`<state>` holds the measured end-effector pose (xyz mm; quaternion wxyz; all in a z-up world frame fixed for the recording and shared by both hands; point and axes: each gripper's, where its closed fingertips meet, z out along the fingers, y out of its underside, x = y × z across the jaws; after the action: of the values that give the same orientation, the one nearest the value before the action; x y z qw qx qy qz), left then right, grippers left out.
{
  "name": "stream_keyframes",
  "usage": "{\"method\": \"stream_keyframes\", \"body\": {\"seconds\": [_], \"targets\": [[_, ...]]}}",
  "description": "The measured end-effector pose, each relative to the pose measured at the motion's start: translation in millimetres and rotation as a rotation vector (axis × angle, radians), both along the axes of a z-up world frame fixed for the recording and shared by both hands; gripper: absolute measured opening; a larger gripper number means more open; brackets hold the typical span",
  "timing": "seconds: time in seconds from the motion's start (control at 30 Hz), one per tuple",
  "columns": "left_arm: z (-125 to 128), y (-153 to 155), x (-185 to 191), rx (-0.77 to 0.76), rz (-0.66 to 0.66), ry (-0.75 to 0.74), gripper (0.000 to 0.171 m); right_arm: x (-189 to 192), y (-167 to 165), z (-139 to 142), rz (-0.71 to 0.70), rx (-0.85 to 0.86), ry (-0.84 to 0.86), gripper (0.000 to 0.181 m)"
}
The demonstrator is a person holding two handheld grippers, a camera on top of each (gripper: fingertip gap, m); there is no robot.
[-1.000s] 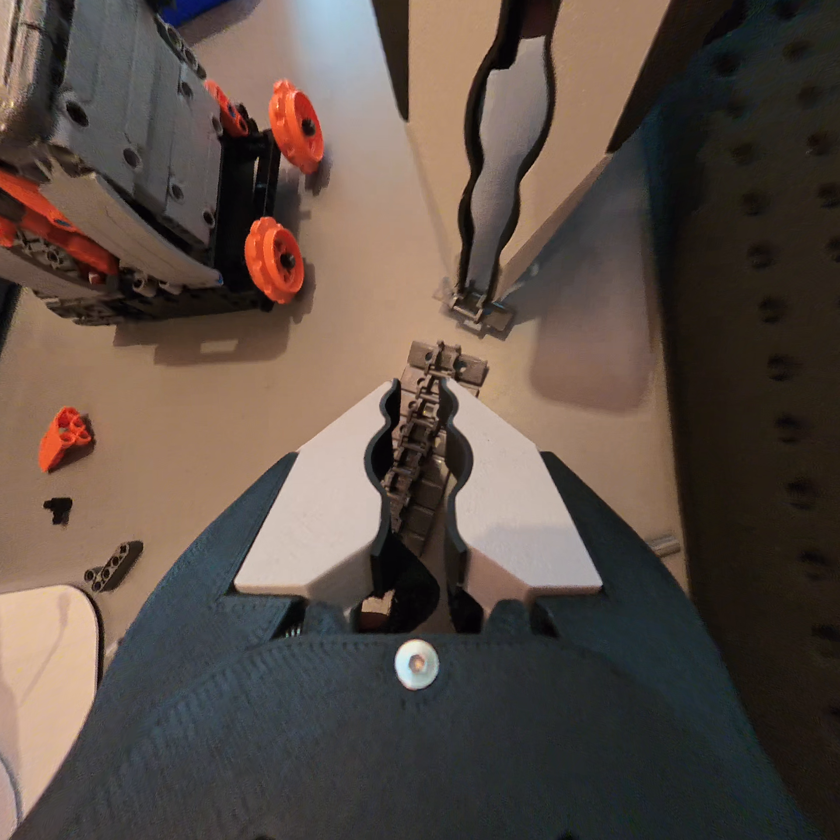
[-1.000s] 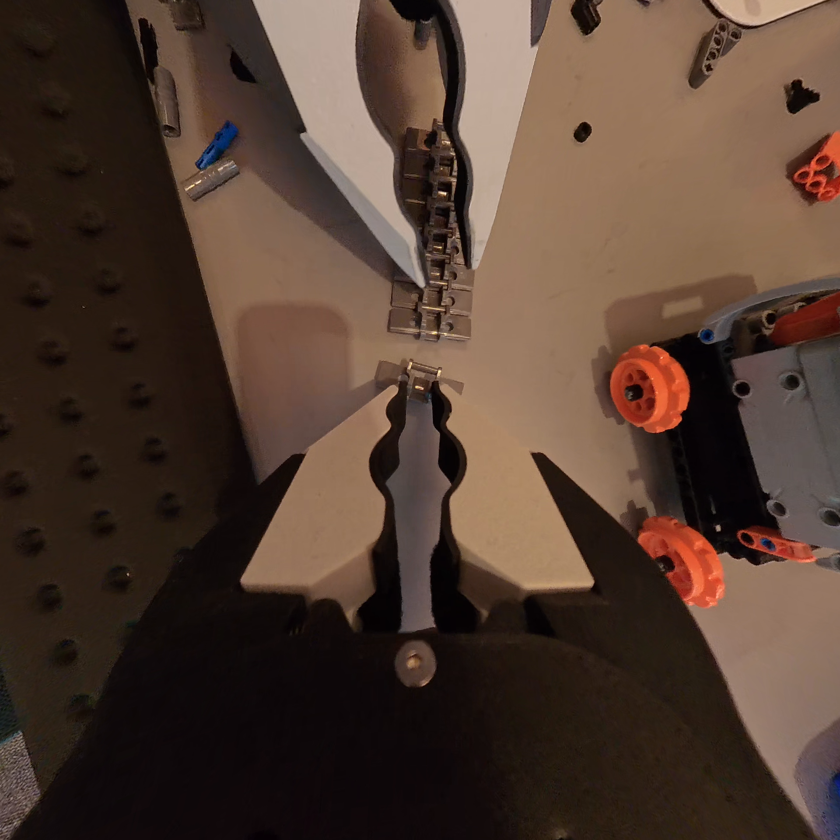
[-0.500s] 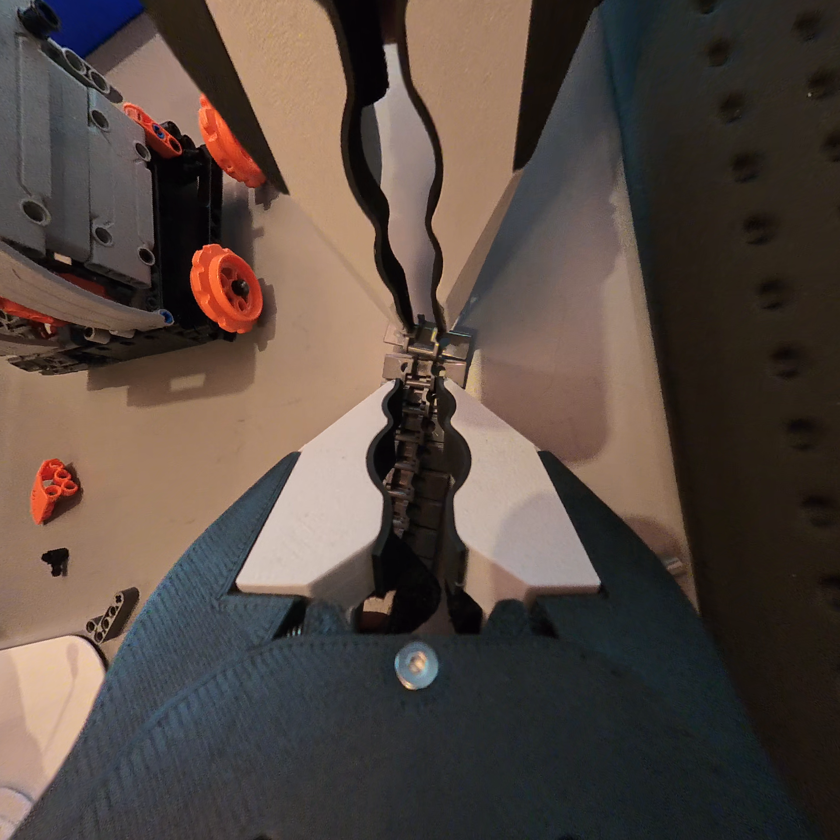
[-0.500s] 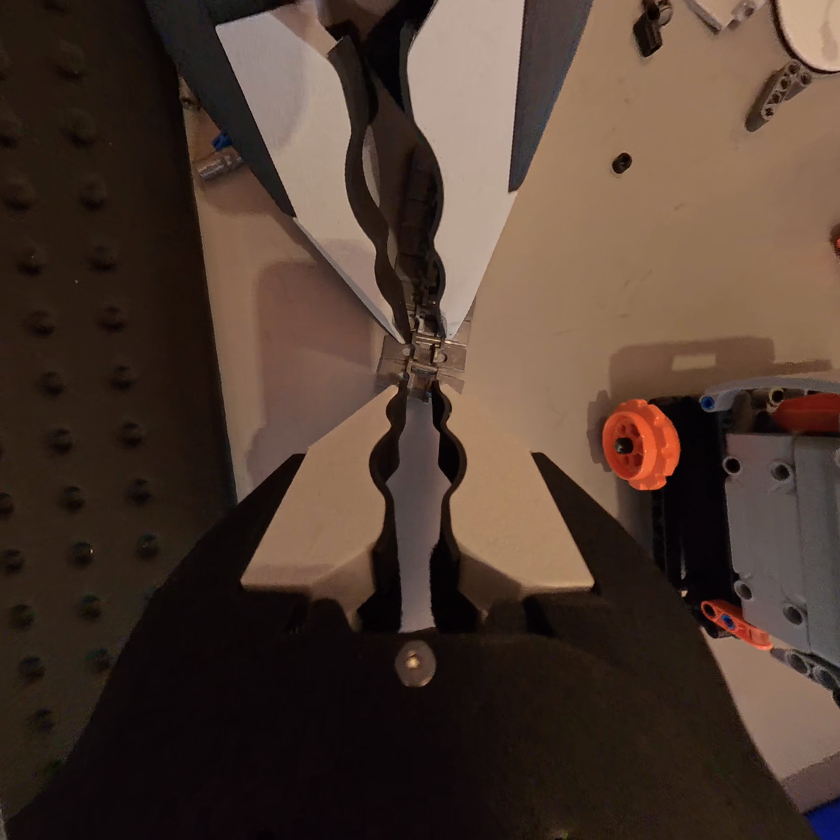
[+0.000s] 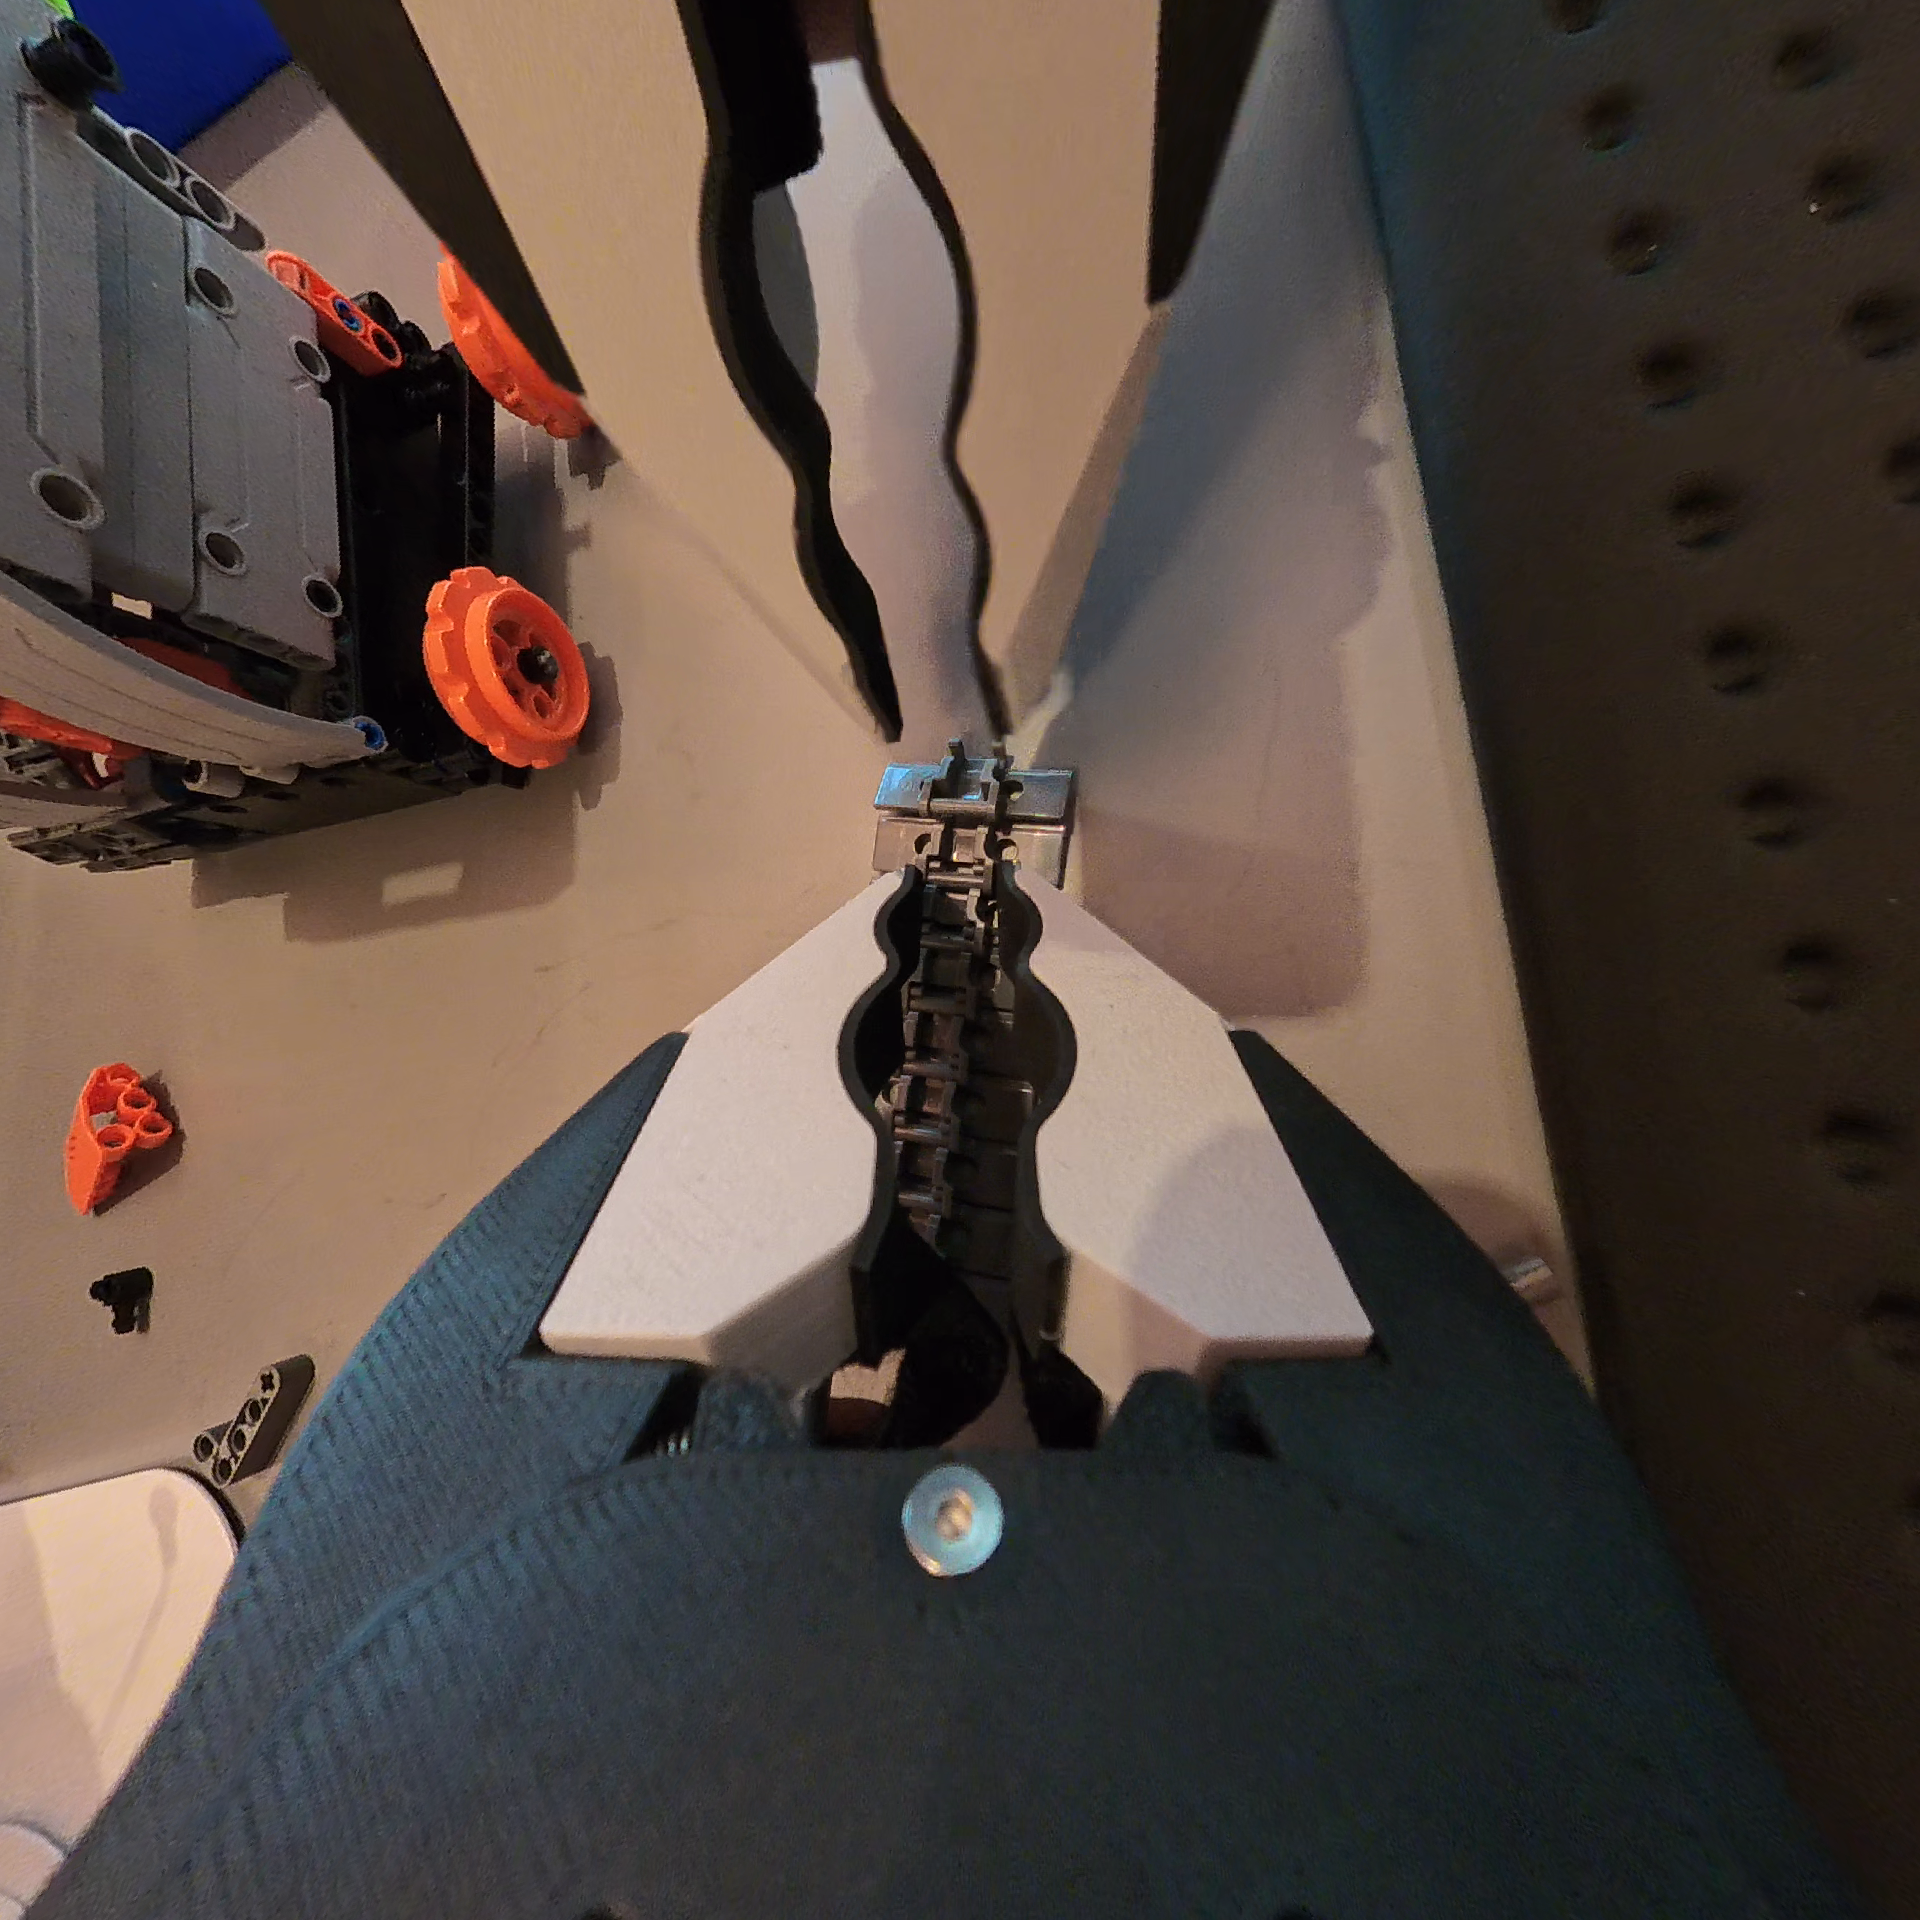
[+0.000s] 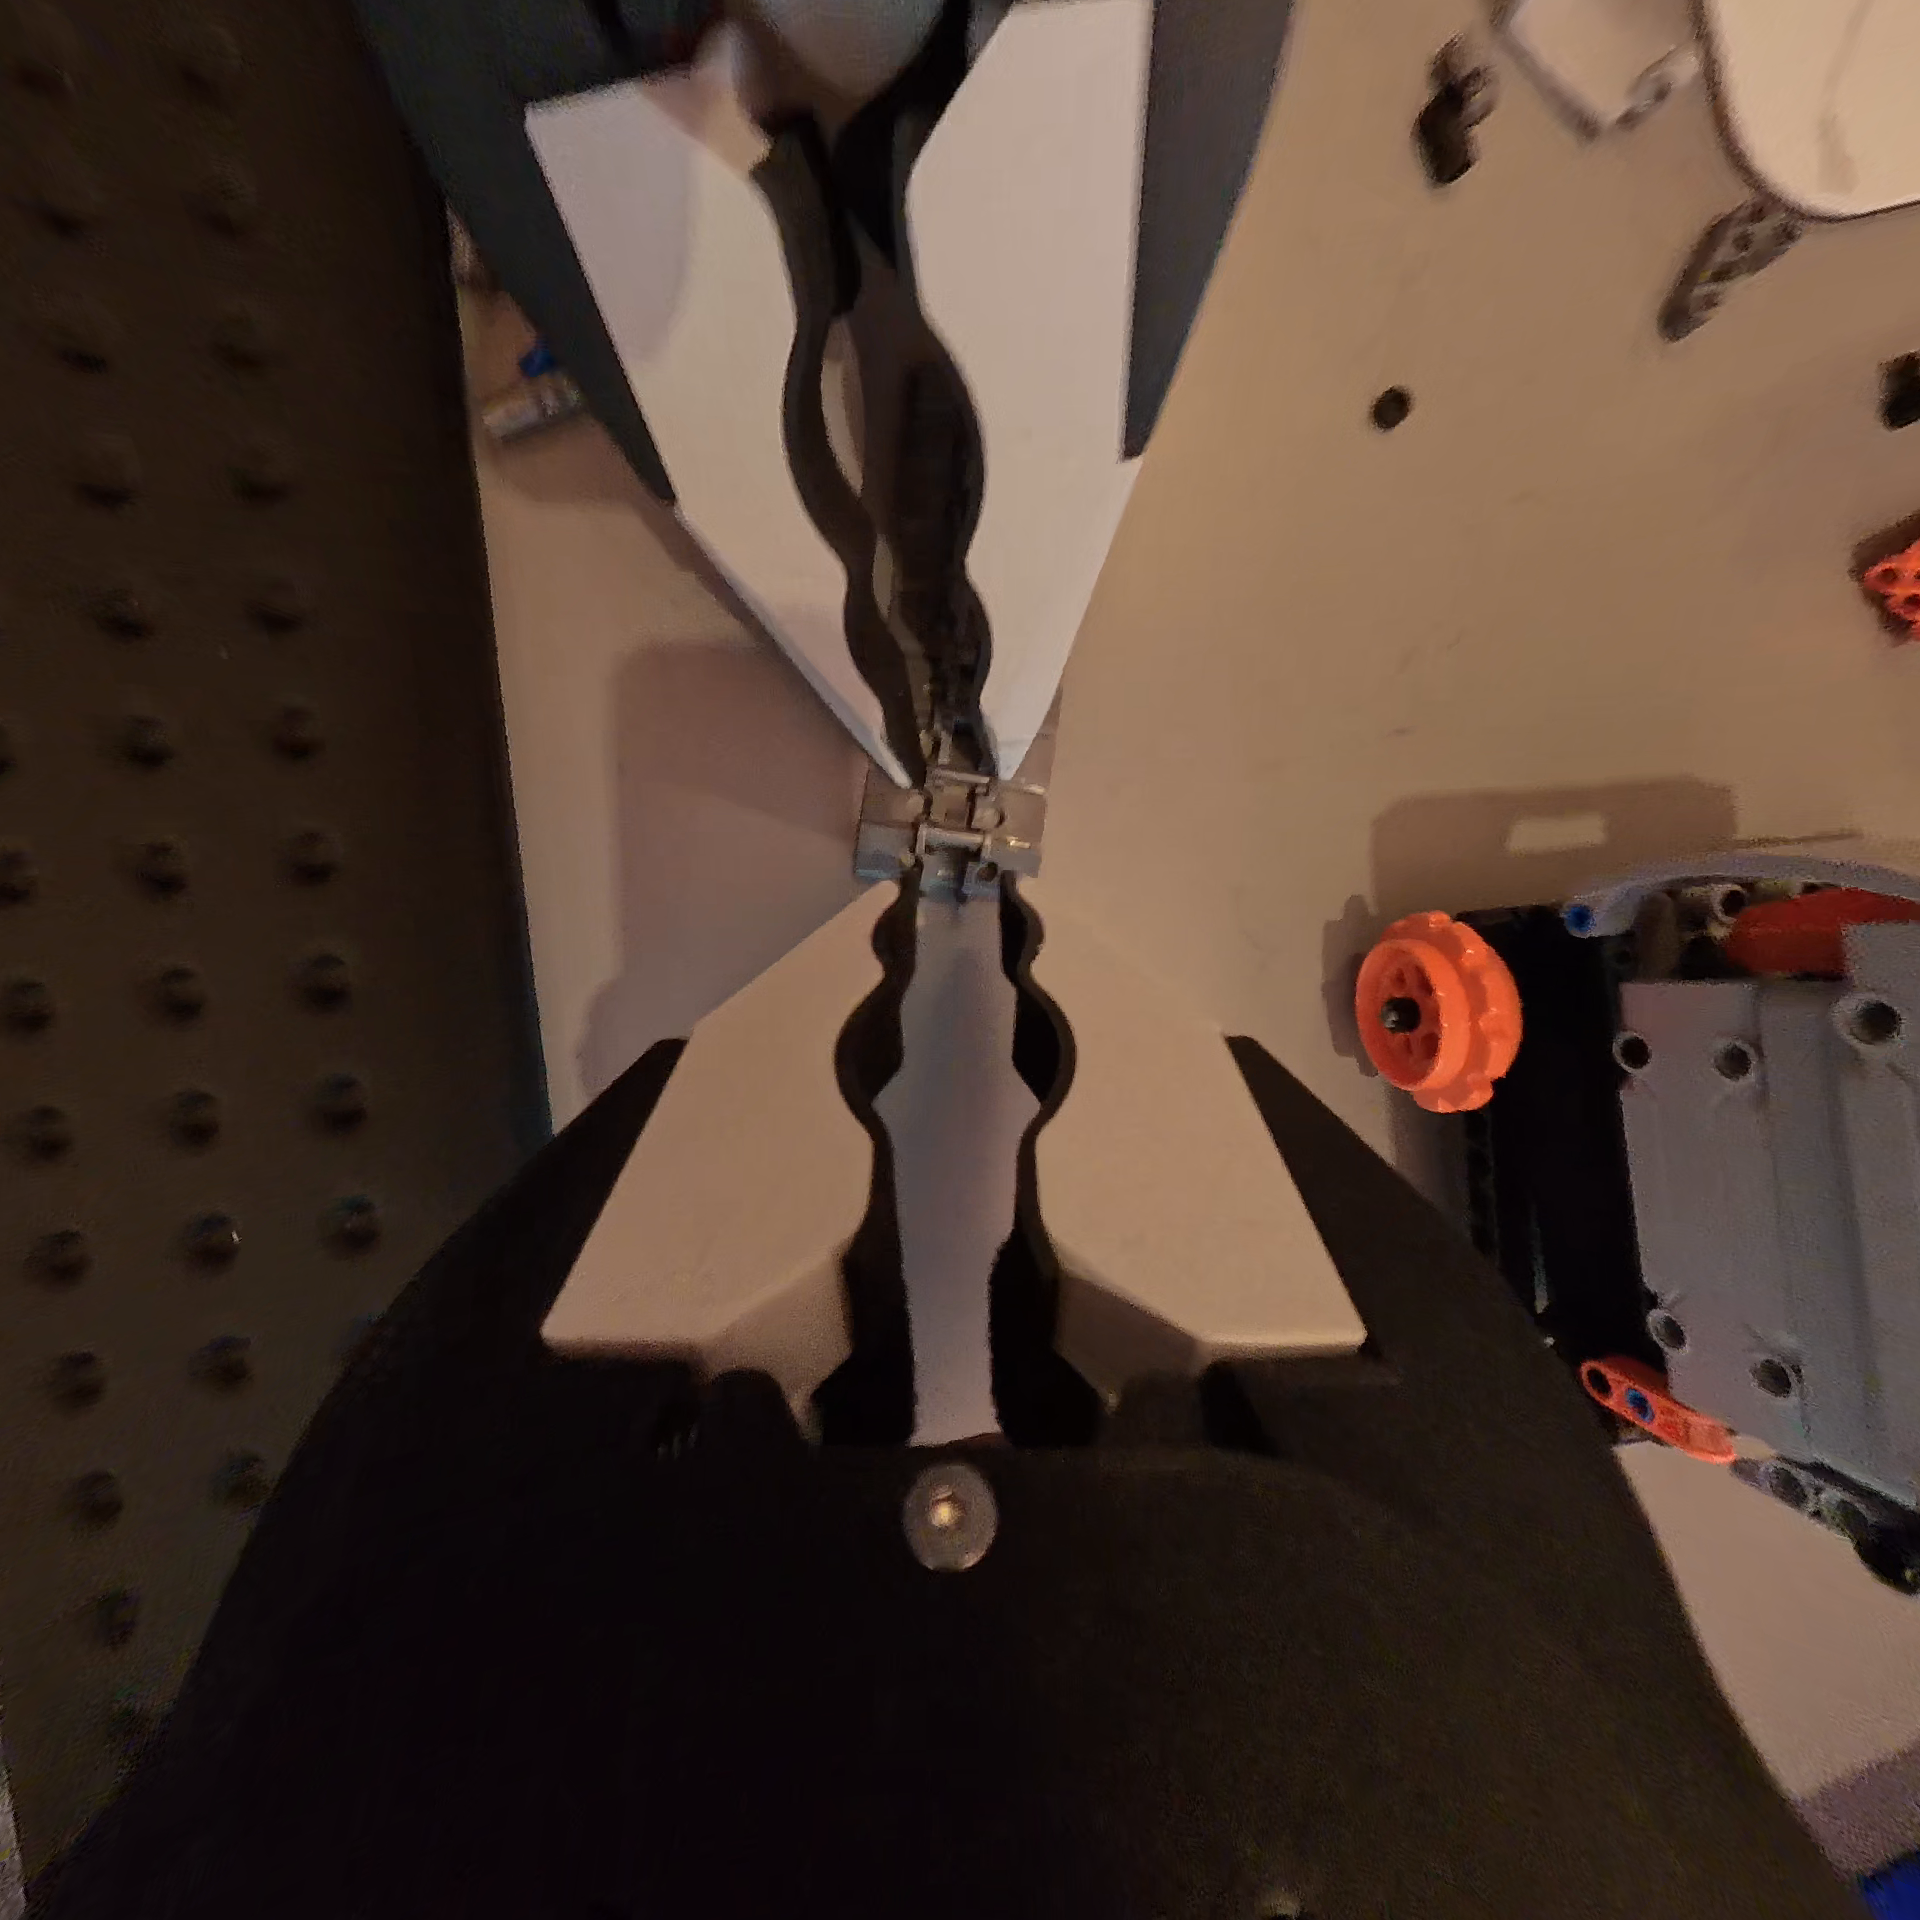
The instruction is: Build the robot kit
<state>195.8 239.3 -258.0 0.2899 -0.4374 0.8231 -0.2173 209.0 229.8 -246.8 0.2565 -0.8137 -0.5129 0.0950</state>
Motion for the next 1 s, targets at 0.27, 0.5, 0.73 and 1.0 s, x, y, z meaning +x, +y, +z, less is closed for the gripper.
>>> {"method": "stream_keyframes", "body": {"seconds": [0.27, 0.5, 0.73, 1.0], "targets": [[0.0, -0.7, 0.5, 0.0, 0.0, -0.002, 0.013, -9.7, 6.1, -1.9, -0.043, 0.051, 0.087, 0.0], [-0.3, -2.0, 0.1, -0.013, -0.004, -0.001, 0.013, -10.2, 5.2, -8.3, -0.056, 0.007, 0.07, 0.0], [-0.7, -2.4, -0.4, -0.024, 0.0, 0.002, 0.013, -9.6, 4.7, -9.2, -0.072, -0.103, 0.037, 0.0], [-1.1, -3.0, -0.6, -0.048, 0.015, 0.007, 0.012, -8.8, 4.4, -10.2, -0.025, -0.249, -0.076, 0.0]]}}
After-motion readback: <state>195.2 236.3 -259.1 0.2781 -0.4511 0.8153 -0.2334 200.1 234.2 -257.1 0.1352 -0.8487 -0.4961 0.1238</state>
